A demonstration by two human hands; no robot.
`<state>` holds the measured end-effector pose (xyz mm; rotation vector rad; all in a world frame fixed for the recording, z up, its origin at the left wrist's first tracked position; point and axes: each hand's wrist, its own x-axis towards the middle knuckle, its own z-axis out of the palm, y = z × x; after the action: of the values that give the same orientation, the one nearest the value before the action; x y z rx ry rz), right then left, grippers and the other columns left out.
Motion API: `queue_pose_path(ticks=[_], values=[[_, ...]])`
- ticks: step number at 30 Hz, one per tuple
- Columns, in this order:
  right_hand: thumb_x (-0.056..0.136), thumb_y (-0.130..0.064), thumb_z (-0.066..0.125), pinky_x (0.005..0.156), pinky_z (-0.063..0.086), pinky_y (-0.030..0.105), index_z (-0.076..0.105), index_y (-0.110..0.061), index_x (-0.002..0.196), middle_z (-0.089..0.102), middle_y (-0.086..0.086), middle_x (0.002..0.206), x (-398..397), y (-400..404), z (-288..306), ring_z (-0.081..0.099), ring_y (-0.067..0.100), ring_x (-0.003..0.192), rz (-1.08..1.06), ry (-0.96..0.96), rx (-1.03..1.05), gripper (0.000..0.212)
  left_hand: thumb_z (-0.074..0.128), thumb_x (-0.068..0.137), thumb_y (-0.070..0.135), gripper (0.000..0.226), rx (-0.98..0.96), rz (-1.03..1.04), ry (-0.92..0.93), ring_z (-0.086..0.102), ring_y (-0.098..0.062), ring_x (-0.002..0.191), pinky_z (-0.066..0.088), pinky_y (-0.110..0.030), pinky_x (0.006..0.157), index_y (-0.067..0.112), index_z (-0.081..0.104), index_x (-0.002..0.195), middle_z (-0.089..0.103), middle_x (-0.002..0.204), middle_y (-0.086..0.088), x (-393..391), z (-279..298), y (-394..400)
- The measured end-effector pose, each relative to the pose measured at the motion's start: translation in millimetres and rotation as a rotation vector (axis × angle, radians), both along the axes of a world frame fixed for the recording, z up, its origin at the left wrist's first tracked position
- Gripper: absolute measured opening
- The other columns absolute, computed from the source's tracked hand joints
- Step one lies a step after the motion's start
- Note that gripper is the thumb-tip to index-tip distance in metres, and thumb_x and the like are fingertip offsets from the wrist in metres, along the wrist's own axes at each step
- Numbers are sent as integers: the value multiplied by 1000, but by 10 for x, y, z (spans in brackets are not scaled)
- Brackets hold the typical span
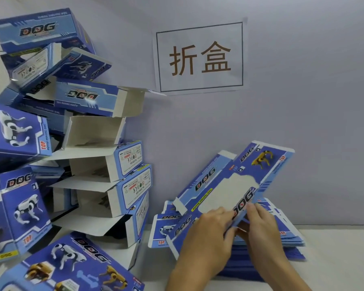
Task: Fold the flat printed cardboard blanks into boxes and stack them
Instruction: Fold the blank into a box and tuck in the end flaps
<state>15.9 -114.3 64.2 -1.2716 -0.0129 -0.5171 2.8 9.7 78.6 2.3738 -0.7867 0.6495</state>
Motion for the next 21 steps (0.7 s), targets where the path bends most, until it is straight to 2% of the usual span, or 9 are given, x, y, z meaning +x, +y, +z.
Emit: queue_pose_path(ticks=[3,5,7,10,13,14,17,19,21], values=[[108,-24,37,64,54,45,57,-8,84,65,3,68,-5,-164,18,61,24,70,-125,-10,-135,34,51,101,36,20,-92,-74,-12,57,-6,94,52,-34,87,24,67,104,65,102,12,-7,4,-1],[108,-24,35,56,49,34,56,-11,87,64,0,69,-14,-263,48,59,18,65,-170,-16,-185,32,51,102,35,23,-235,7,-61,52,3,108,45,-16,95,28,69,115,63,115,18,10,5,20],[108,-24,34,60,46,34,59,-9,95,65,8,78,-24,-367,101,58,20,69,-143,-1,-187,32,48,103,25,25,-394,125,-144,45,6,112,40,-8,93,28,64,122,53,118,19,22,53,64],[108,-22,37,66,53,40,65,-10,101,71,11,84,-71,-475,196,64,24,77,-68,12,-148,32,46,103,18,33,-654,253,-236,41,8,114,43,-12,93,25,51,135,44,125,15,34,147,172],[106,-23,39,73,57,48,67,-13,104,75,10,91,-115,-464,242,69,26,84,13,-35,-131,30,43,100,43,48,-858,129,17,42,2,131,42,-33,109,32,35,146,47,141,20,16,203,245],[106,-24,41,73,59,47,67,-14,106,75,9,94,-119,-448,242,71,26,86,50,-55,-120,29,40,97,49,44,-919,51,92,48,10,122,46,-33,104,39,39,139,55,128,31,2,217,250],[101,-28,47,62,60,35,65,-18,115,75,6,100,-104,-411,212,73,20,86,164,-111,-74,25,38,100,43,10,-995,-65,156,47,36,85,44,-1,71,47,44,107,53,85,56,-32,223,254],[92,-36,53,60,59,31,64,-21,118,74,7,103,-101,-384,181,74,21,88,197,-140,-71,31,41,100,41,6,-1004,-140,226,42,41,75,35,9,58,47,41,101,54,76,53,-44,191,268],[82,-47,56,61,59,30,62,-24,119,73,7,106,-99,-356,147,73,21,90,201,-152,-85,44,44,93,47,8,-1021,-158,272,47,37,74,37,7,56,46,42,101,57,75,49,-36,177,280]])
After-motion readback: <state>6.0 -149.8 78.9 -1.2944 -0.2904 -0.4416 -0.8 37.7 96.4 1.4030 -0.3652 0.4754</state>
